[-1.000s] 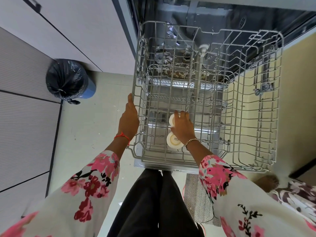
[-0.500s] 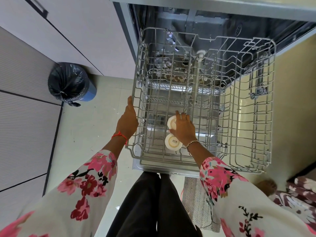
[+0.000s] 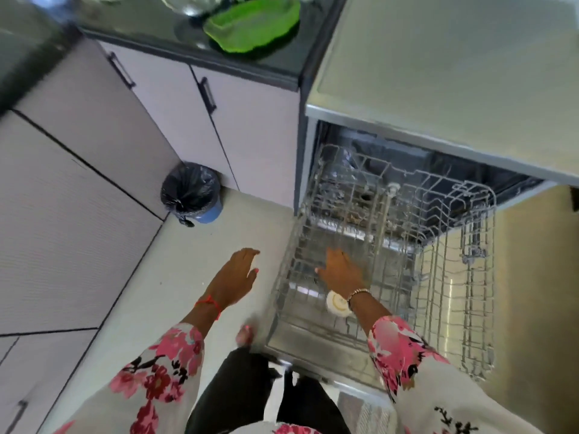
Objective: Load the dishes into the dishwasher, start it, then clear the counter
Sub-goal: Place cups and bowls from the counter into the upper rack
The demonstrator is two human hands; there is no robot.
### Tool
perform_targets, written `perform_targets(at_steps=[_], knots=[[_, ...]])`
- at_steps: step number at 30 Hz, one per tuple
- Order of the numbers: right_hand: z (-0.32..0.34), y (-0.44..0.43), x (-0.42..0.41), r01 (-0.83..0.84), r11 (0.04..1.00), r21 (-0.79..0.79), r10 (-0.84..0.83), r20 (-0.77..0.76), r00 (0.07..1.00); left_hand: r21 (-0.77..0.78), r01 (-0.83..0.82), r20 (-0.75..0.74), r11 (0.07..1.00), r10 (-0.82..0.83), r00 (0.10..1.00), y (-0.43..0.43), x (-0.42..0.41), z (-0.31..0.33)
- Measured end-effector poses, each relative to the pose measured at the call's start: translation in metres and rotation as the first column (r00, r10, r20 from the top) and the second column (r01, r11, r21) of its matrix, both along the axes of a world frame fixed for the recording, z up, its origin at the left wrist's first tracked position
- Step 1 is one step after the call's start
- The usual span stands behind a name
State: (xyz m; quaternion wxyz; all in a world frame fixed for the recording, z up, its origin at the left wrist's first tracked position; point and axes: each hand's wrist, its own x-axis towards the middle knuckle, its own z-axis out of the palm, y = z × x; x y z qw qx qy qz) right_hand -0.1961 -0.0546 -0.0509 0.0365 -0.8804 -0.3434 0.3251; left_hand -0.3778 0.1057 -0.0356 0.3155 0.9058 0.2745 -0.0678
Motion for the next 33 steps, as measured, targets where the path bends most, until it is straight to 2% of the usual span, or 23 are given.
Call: perform_targets(at_steps=[3, 8, 13, 16, 22, 25, 29, 33], knots=[[0.022, 0.043, -0.02, -0.065, 0.996, 0.064, 0.065, 0.0, 0.998, 0.017, -0.007, -0.025, 1.0, 0.008, 1.0, 0.034, -0.025, 0.012], [0.04, 0.136, -0.046, -0.145, 0.968, 0.204, 0.117, 0.143, 0.983, 0.066, -0.02, -0.06, 0.998, 0.024, 0.998, 0.125, -0.055, 0.024], [0.053, 0.232, -0.054, -0.232, 0.955, 0.186, 0.176, 0.278, 0.944, 0.076, -0.047, 0.002, 0.996, 0.047, 0.999, 0.231, -0.069, 0.045], [0.072, 0.284, -0.053, -0.23, 0.946, 0.229, 0.15, 0.321, 0.935, 0.126, -0.024, 0.021, 0.992, 0.022, 1.0, 0.286, -0.068, 0.068], [0.121, 0.378, -0.024, -0.282, 0.873, 0.397, 0.102, 0.417, 0.903, 0.206, -0.04, 0.093, 0.978, 0.021, 0.995, 0.387, -0.033, 0.095], [0.142, 0.427, 0.005, -0.262, 0.835, 0.484, 0.037, 0.426, 0.904, 0.25, -0.061, 0.182, 0.966, 0.015, 0.983, 0.432, -0.002, 0.108], [0.17, 0.491, 0.059, -0.285, 0.781, 0.556, -0.019, 0.477, 0.879, 0.285, -0.057, 0.256, 0.957, -0.018, 0.966, 0.489, 0.051, 0.12], [0.198, 0.554, 0.135, -0.356, 0.76, 0.544, -0.021, 0.567, 0.824, 0.278, -0.069, 0.302, 0.958, -0.019, 0.953, 0.548, 0.121, 0.128]])
